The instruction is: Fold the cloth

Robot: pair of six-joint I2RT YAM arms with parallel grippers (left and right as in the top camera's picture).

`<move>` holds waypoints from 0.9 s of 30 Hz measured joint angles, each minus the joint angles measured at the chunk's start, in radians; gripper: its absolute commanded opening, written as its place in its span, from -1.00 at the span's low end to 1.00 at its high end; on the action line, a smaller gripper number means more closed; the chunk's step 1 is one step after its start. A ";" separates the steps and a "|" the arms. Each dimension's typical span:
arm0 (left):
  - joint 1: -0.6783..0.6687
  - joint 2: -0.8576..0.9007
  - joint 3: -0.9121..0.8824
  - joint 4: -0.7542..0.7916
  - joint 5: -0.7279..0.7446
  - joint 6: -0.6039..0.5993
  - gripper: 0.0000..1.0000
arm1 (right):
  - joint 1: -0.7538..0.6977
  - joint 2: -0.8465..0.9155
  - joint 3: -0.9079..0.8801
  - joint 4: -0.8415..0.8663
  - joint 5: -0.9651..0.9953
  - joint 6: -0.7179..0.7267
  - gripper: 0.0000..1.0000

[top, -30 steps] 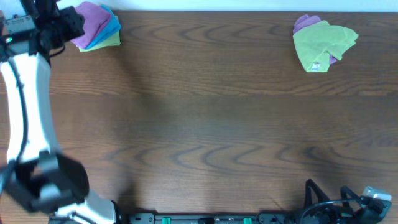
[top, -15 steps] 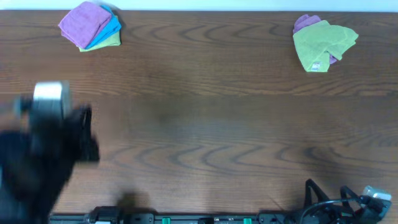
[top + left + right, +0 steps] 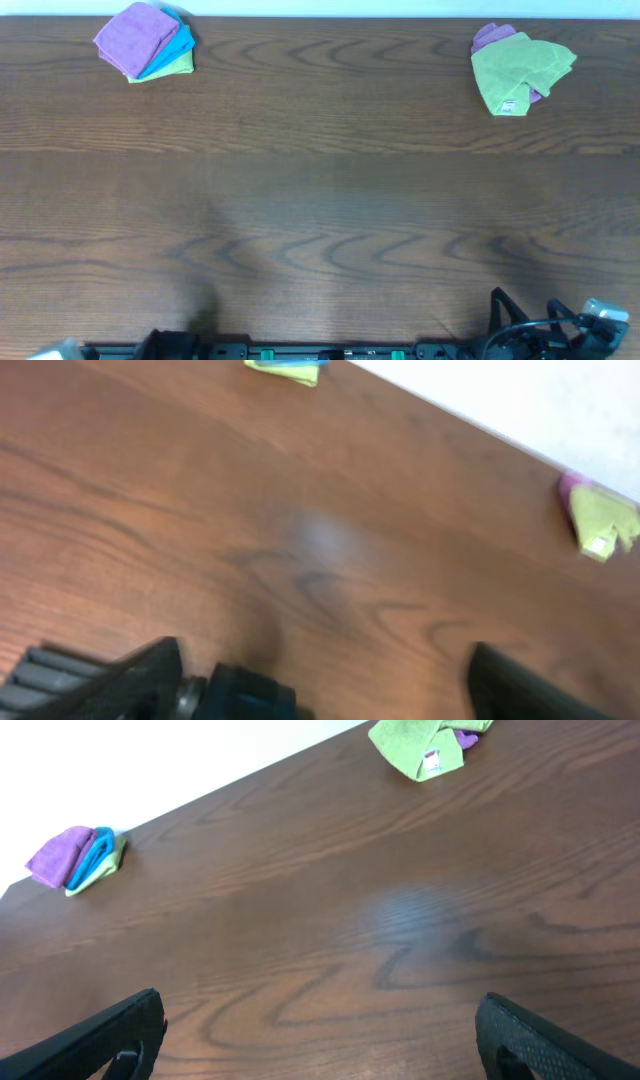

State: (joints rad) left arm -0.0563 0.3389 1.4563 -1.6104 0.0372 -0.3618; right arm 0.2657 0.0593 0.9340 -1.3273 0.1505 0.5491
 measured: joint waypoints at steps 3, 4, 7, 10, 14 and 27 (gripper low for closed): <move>0.000 -0.048 0.000 0.000 0.000 -0.016 0.91 | 0.000 0.000 0.000 0.000 0.000 0.000 0.99; 0.000 -0.056 0.000 0.000 0.000 -0.019 0.91 | 0.000 0.000 0.000 0.000 0.000 0.000 0.99; 0.000 -0.060 0.000 0.001 0.001 -0.029 0.91 | 0.000 0.000 0.000 0.000 0.000 0.000 0.99; 0.000 -0.060 0.000 0.004 0.008 -0.032 0.92 | 0.000 0.000 0.000 0.000 0.000 0.000 0.99; 0.000 -0.061 -0.008 0.079 0.001 -0.032 0.90 | 0.000 0.000 0.000 0.000 0.000 0.000 0.98; 0.117 -0.163 -0.460 0.663 -0.064 0.161 0.88 | 0.000 0.000 0.000 0.000 0.000 0.000 0.98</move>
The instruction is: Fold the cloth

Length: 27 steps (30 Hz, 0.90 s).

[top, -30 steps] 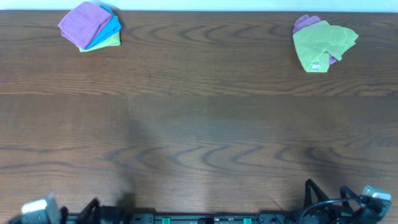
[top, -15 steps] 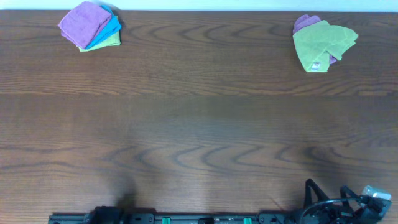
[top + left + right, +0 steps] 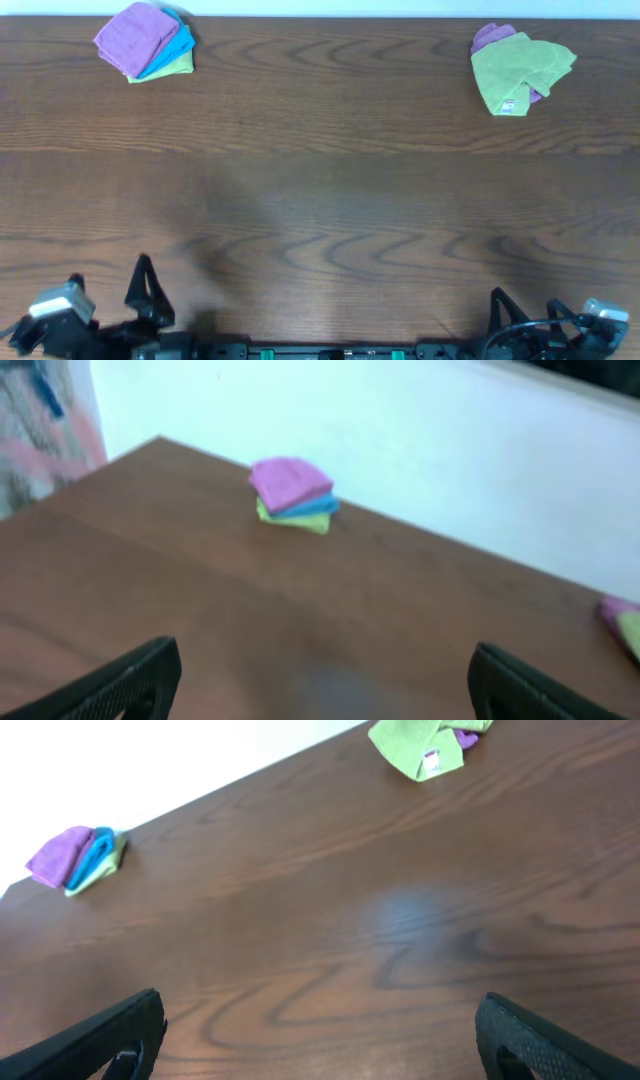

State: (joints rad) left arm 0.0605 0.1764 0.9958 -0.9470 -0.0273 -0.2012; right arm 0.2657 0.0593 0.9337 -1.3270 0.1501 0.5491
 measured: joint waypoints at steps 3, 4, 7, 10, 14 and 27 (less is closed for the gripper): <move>0.008 -0.061 -0.185 0.146 -0.003 0.011 0.95 | 0.000 0.000 0.000 0.000 0.000 0.000 0.98; 0.008 -0.075 -0.243 0.201 -0.003 0.015 0.95 | 0.000 0.000 0.000 -0.001 0.001 0.000 0.99; 0.008 -0.106 -0.390 0.320 0.000 0.015 0.95 | 0.000 0.000 0.000 0.000 0.000 0.000 0.98; 0.008 -0.127 -0.517 0.408 0.005 -0.002 0.95 | 0.000 0.000 0.000 0.000 0.000 0.000 0.99; 0.008 -0.133 -0.640 0.499 0.006 -0.031 0.92 | 0.000 0.000 0.000 -0.001 0.000 0.000 0.99; 0.008 -0.163 -0.825 0.554 0.020 -0.042 0.91 | 0.000 0.000 0.000 0.000 0.000 0.000 0.99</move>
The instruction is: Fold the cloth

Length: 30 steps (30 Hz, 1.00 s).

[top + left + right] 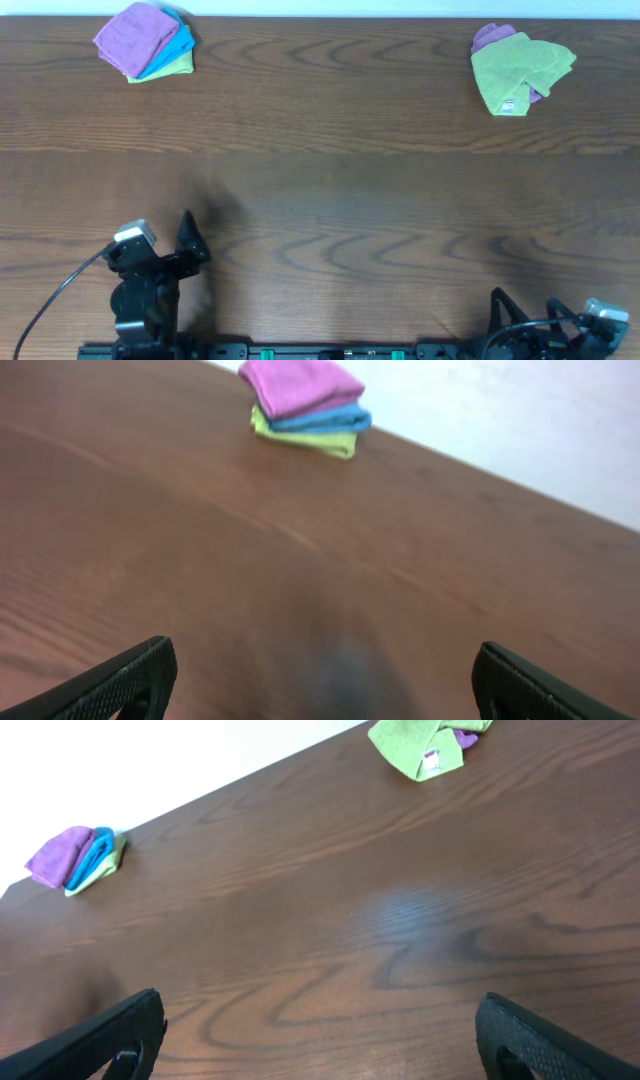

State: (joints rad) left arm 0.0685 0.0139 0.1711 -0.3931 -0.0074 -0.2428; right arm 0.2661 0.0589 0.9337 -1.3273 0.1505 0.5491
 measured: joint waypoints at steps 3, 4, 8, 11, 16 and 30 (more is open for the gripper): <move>0.000 0.000 -0.025 -0.002 0.004 0.026 0.91 | 0.000 0.000 0.000 0.000 0.000 0.000 0.99; 0.000 0.000 -0.028 -0.001 0.008 0.048 0.91 | 0.000 0.000 0.000 0.000 0.000 0.000 0.99; 0.000 -0.001 -0.032 -0.002 0.020 0.171 0.91 | 0.000 0.000 0.000 0.000 0.000 0.000 0.99; 0.000 -0.001 -0.032 -0.002 0.024 0.261 0.91 | 0.000 0.000 0.000 0.000 0.000 0.000 0.99; 0.000 -0.001 -0.032 -0.003 0.027 0.372 0.91 | 0.000 0.000 0.000 0.000 0.000 0.000 0.99; -0.006 -0.001 -0.032 -0.003 0.027 0.405 0.91 | 0.000 0.000 0.000 0.000 0.000 0.000 0.99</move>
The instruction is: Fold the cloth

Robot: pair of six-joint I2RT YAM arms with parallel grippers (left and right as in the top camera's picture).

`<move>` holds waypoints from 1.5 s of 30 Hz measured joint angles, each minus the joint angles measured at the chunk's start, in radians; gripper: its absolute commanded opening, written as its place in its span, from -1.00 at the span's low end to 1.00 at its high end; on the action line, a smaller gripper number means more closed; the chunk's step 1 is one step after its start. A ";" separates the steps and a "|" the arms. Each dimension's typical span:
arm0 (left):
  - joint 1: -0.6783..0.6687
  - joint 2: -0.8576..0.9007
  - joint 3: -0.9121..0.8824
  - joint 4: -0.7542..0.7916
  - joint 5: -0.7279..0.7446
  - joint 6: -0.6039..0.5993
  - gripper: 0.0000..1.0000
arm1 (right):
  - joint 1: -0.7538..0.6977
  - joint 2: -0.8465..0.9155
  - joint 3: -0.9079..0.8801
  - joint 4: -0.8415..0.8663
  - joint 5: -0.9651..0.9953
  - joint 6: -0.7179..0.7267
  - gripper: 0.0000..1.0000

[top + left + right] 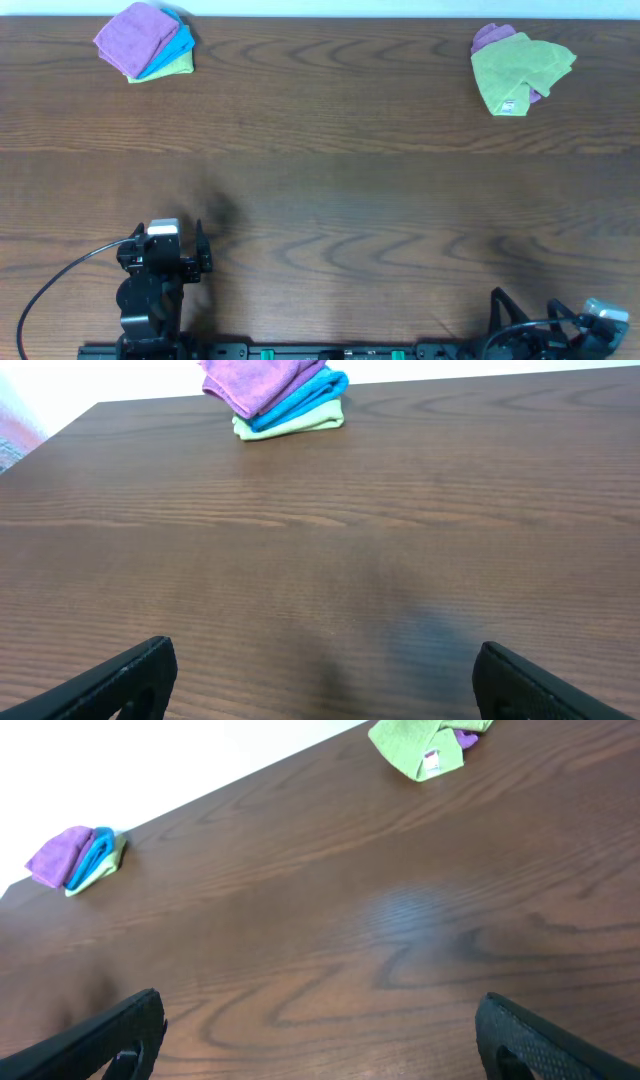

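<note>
A crumpled green cloth (520,68) lies at the table's back right, on top of a purple cloth (488,36); it also shows in the right wrist view, green cloth (418,748). My left gripper (166,242) stands open over bare wood near the front left, and its fingers (125,675) frame empty table. My right gripper (520,325) rests open at the front right edge, with its fingers (548,1042) wide apart and nothing between them. Both grippers are far from the cloths.
A folded stack of purple, blue and green cloths (145,40) sits at the back left corner, also visible as the stack (275,395) ahead of my left gripper. The dark wooden table (330,200) spreads between the two piles. The arms' base rail runs along the front edge.
My left arm has shifted a little right and turned to face the far edge squarely. The folded stack now sits higher in its view. The right arm and both cloth piles are unchanged.
My left arm was almost out of the overhead view at the front left corner, with its camera aimed across the table. It then appeared at the corner, later stood further in, and now faces the back. The right arm stayed parked, and no cloth moved.
</note>
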State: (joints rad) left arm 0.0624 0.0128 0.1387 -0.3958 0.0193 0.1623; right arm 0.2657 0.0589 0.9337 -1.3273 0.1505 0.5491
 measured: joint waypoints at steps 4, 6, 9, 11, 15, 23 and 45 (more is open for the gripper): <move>0.000 0.000 0.000 0.000 0.000 0.000 0.91 | 0.000 0.000 0.000 0.000 0.000 0.000 0.99; 0.000 0.000 0.000 0.000 0.000 0.000 0.91 | 0.000 0.000 0.000 0.000 0.000 0.000 0.99; 0.000 0.000 0.000 0.000 0.000 0.000 0.91 | 0.000 0.000 0.000 0.000 0.000 0.000 0.98; 0.000 0.000 0.000 0.000 0.000 0.000 0.91 | 0.000 0.000 0.000 0.000 0.001 0.000 0.99; 0.000 0.000 0.000 0.000 0.000 0.000 0.91 | 0.000 0.000 0.000 0.005 0.040 -0.001 0.98; 0.000 0.000 0.000 0.000 0.000 0.000 0.91 | -0.050 0.000 -0.106 0.182 0.208 -0.163 0.98; 0.000 -0.001 0.000 0.000 0.000 0.000 0.91 | -0.369 -0.042 -0.628 0.533 0.090 -0.561 0.99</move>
State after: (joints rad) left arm 0.0624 0.0116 0.1387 -0.3958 0.0196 0.1623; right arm -0.1036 0.0170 0.3054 -0.7940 0.2409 -0.0116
